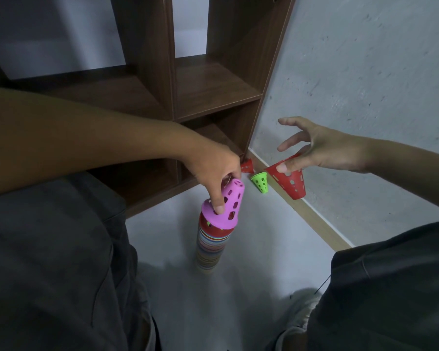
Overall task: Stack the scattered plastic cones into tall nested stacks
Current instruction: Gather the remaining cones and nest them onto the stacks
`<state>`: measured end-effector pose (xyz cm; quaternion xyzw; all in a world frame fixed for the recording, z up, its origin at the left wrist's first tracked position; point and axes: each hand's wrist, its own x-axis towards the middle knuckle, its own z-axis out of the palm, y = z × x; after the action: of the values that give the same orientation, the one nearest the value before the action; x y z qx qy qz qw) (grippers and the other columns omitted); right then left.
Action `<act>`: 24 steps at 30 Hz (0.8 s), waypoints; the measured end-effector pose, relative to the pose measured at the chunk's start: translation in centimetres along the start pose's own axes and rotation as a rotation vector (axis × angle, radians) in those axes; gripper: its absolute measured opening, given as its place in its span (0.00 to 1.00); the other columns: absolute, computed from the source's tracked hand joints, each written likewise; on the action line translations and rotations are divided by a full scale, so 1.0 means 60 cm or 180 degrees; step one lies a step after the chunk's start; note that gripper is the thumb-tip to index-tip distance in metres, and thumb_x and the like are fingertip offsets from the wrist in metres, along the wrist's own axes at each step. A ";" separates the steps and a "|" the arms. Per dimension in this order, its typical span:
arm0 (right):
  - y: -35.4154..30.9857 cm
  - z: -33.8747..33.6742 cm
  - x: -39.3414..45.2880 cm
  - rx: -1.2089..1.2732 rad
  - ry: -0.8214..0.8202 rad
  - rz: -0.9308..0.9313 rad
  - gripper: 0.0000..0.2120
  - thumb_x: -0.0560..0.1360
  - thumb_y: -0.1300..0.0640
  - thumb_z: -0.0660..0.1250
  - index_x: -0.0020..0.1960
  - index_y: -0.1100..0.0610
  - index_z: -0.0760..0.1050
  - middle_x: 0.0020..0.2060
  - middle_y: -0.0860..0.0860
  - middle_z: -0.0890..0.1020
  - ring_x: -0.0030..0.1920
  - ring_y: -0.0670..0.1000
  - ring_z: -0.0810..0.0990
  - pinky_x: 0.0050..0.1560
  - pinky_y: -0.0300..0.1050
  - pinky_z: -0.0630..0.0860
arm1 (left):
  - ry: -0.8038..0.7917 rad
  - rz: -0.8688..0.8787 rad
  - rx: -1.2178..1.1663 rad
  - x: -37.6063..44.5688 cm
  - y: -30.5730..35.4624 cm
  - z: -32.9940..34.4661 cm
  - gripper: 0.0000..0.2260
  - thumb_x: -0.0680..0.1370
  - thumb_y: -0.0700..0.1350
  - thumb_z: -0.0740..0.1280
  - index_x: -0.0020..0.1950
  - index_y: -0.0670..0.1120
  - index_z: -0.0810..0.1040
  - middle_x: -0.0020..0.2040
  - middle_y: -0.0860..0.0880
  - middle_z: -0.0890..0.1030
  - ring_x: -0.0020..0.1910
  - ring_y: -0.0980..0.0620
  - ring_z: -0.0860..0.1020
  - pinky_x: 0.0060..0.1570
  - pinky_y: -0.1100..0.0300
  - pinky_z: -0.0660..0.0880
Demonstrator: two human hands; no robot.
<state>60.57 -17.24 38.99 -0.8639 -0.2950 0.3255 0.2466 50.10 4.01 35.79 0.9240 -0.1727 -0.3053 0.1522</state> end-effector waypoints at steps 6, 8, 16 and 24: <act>0.003 0.008 0.006 -0.0341 -0.0204 -0.0087 0.54 0.63 0.46 0.81 0.76 0.32 0.49 0.61 0.44 0.75 0.52 0.51 0.83 0.46 0.41 0.78 | -0.0311 -0.0244 0.0105 -0.001 -0.017 -0.001 0.23 0.70 0.53 0.77 0.62 0.47 0.77 0.50 0.49 0.84 0.48 0.52 0.81 0.41 0.65 0.75; -0.005 0.016 0.008 -0.0492 -0.0284 -0.0164 0.54 0.63 0.47 0.82 0.75 0.30 0.48 0.61 0.42 0.74 0.52 0.51 0.82 0.43 0.37 0.79 | -0.0405 -0.0389 0.0143 -0.004 -0.026 -0.003 0.25 0.70 0.51 0.78 0.65 0.47 0.76 0.52 0.50 0.83 0.50 0.53 0.81 0.42 0.65 0.73; -0.051 0.076 0.004 -0.1085 -0.0512 -0.0733 0.60 0.61 0.43 0.82 0.76 0.32 0.42 0.59 0.43 0.76 0.58 0.45 0.78 0.54 0.38 0.76 | -0.0414 -0.0728 0.0202 -0.026 -0.056 -0.029 0.25 0.73 0.51 0.75 0.67 0.47 0.74 0.54 0.51 0.83 0.51 0.55 0.80 0.45 0.64 0.73; -0.090 0.105 0.007 -0.1243 -0.0518 -0.0986 0.58 0.65 0.44 0.80 0.78 0.37 0.41 0.62 0.46 0.75 0.54 0.43 0.78 0.47 0.33 0.74 | -0.0348 -0.0910 0.0168 -0.053 -0.084 -0.043 0.22 0.74 0.53 0.73 0.66 0.49 0.74 0.51 0.49 0.85 0.54 0.50 0.81 0.63 0.46 0.75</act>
<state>54.48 -11.67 37.94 -0.8106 -0.4998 0.2892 0.0975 50.43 10.29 37.45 0.9249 -0.0553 -0.3691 0.0733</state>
